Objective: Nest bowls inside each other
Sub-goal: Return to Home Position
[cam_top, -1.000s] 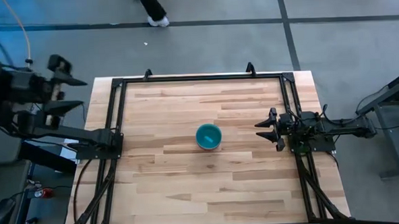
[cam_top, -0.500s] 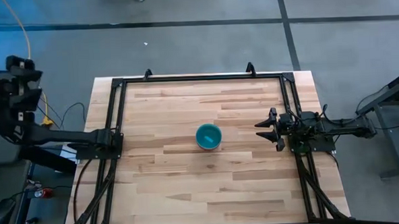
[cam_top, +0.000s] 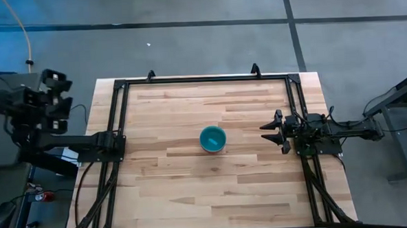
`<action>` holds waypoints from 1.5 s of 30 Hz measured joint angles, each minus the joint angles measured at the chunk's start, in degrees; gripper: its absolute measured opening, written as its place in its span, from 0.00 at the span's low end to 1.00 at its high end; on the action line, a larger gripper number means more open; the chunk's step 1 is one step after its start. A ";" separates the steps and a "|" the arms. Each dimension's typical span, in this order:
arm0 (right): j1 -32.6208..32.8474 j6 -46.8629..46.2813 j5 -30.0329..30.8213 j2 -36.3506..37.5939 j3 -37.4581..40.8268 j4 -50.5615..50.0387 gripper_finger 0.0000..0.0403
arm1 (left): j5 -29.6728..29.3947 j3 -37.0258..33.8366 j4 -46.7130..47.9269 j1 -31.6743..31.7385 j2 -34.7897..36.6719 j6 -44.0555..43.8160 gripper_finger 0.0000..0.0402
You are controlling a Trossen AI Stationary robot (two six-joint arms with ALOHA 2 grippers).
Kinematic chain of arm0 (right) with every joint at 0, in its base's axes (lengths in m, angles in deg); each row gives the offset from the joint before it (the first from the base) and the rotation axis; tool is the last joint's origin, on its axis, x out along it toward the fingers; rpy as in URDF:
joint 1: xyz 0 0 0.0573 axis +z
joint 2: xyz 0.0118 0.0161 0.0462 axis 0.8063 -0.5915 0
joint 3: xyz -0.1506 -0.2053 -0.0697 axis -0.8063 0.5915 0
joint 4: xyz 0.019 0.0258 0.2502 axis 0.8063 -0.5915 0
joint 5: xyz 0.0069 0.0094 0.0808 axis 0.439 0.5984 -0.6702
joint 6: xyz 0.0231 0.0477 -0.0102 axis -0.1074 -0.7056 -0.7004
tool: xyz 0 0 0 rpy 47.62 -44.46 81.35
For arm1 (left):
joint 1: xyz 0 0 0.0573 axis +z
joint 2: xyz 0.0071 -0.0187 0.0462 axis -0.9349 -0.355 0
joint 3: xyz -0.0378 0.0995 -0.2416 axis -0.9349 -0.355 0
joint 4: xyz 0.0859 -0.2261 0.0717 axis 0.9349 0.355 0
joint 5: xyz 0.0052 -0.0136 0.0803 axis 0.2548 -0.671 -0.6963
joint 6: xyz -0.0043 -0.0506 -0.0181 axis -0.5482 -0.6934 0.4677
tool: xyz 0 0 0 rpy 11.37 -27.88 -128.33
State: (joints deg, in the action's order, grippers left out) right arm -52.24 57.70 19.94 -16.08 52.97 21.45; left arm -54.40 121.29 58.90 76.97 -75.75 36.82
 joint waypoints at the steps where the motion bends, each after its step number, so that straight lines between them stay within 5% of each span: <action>1: 0.00 0.00 -0.02 0.02 0.00 0.00 0.41 | 0.02 -1.24 -1.27 0.00 0.04 -0.15 0.55; 45: 0.00 0.00 -0.02 0.00 0.00 0.00 0.41 | 1.79 -50.19 -41.78 0.00 0.15 -19.41 0.55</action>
State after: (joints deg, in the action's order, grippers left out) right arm -52.24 57.70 19.92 -16.08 52.97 21.45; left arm -52.61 71.10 17.12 76.98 -75.59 17.41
